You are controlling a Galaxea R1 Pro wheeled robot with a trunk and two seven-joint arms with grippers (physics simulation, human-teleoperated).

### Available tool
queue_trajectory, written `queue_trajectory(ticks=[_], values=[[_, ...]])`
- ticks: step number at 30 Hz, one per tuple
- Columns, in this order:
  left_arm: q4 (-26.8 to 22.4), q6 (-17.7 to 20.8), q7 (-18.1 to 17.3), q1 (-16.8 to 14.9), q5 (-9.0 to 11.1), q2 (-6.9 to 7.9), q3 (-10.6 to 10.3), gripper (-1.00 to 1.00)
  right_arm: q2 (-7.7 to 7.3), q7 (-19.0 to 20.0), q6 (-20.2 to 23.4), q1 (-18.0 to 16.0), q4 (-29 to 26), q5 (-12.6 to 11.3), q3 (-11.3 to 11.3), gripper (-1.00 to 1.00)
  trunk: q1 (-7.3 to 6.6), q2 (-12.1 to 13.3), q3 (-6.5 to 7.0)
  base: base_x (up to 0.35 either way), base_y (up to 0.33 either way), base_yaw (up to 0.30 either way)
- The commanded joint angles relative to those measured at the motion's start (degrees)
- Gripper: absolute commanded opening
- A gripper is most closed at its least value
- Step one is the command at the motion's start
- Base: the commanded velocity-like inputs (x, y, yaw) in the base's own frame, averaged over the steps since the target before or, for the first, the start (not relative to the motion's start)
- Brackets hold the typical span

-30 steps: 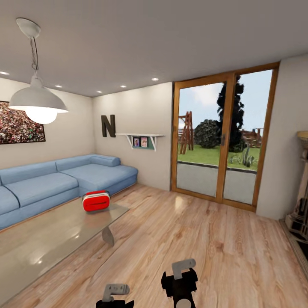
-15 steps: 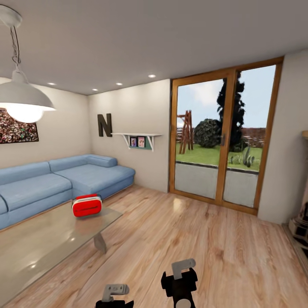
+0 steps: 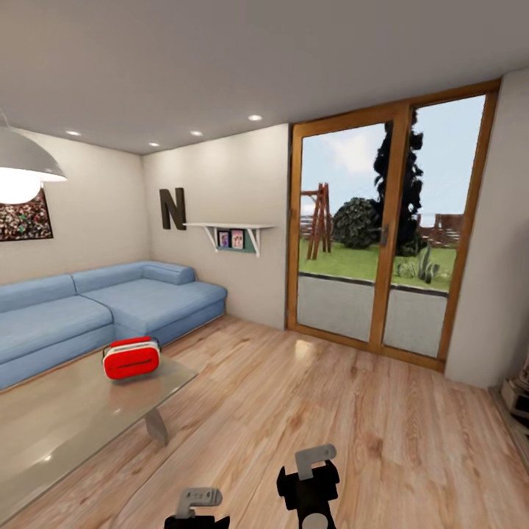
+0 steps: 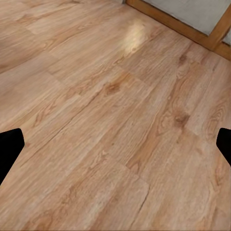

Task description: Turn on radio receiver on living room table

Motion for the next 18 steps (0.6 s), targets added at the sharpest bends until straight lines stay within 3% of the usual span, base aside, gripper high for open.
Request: queue_trajectory(ticks=[1, 18], values=[[0.0, 0.0, 0.0, 0.0, 0.0, 0.0, 0.0, 1.0, 0.02, 0.0, 0.0, 0.0, 0.0, 0.0, 0.0, 1.0, 0.0, 0.0, -0.1, 0.298, -0.148, 0.0], [0.0, 0.0, 0.0, 0.0, 0.0, -0.02, 0.0, 1.0, 0.08, 0.0, 0.0, 0.0, 0.0, 0.0, 0.0, 1.0, 0.0, 0.0, -1.72, 0.298, -0.153, 0.0]])
